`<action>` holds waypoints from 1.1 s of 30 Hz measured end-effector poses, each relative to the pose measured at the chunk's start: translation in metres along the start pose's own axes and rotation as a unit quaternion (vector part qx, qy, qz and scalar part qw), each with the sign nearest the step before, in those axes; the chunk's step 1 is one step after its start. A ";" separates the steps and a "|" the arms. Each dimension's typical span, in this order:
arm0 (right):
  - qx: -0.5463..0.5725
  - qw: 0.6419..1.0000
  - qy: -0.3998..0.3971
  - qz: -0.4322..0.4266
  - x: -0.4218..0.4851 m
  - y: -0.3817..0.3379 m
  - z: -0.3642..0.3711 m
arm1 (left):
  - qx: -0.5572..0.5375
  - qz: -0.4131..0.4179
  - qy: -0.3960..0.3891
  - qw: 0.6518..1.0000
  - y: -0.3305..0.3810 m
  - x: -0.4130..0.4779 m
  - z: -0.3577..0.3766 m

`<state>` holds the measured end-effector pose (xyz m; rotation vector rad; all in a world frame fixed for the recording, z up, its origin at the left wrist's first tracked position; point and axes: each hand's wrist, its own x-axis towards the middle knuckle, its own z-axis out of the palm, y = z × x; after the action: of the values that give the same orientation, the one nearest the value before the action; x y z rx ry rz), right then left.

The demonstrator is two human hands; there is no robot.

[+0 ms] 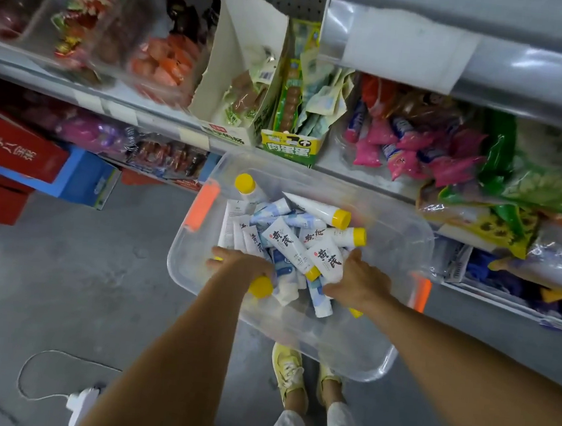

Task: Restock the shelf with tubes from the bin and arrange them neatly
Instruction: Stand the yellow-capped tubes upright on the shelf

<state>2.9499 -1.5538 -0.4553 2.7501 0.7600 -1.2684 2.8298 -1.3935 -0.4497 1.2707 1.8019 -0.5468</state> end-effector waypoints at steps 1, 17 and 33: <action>0.036 0.999 -0.006 0.012 -0.006 -0.002 -0.003 | -0.041 -0.004 -0.031 0.999 -0.001 -0.008 -0.009; 0.450 0.888 0.012 -0.093 -0.155 -0.035 -0.139 | -0.294 0.214 -0.309 0.879 0.009 -0.185 -0.086; 0.500 0.797 0.258 -0.219 -0.307 -0.016 -0.254 | -0.263 0.486 -0.246 0.796 0.047 -0.355 -0.139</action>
<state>2.9540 -1.6149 -0.0611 4.1044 1.0080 -1.1917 2.8657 -1.4658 -0.0741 1.2855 0.6125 0.2084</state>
